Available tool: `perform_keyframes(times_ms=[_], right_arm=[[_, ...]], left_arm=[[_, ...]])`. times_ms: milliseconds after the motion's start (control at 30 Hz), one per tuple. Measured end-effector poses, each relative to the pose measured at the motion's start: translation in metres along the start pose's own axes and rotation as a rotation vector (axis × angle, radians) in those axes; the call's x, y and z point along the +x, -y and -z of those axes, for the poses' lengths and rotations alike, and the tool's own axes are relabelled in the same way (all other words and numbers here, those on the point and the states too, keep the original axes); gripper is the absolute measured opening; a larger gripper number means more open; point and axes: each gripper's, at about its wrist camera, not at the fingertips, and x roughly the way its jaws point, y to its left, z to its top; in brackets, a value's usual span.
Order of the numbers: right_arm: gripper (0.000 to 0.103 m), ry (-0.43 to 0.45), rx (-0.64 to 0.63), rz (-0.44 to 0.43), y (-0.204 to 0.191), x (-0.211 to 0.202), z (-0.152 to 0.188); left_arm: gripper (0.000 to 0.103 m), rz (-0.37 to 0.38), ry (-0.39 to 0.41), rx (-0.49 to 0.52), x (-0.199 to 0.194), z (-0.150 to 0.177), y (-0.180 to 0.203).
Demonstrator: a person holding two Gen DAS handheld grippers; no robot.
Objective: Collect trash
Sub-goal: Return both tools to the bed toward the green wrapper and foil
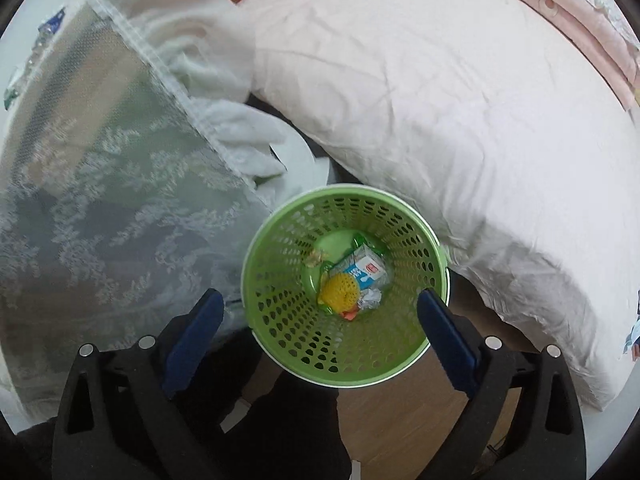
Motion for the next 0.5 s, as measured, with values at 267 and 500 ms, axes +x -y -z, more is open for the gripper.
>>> perform_keyframes(times_ms=[267, 500], right_arm=[[0.101, 0.211, -0.129, -0.066, -0.058, -0.093, -0.033], [0.101, 0.247, -0.208, -0.108, -0.12, -0.11, -0.065]], left_arm=[[0.095, -0.106, 0.065, -0.127, -0.022, -0.001, -0.069], [0.095, -0.137, 0.07, -0.246, -0.016, 0.001, -0.124]])
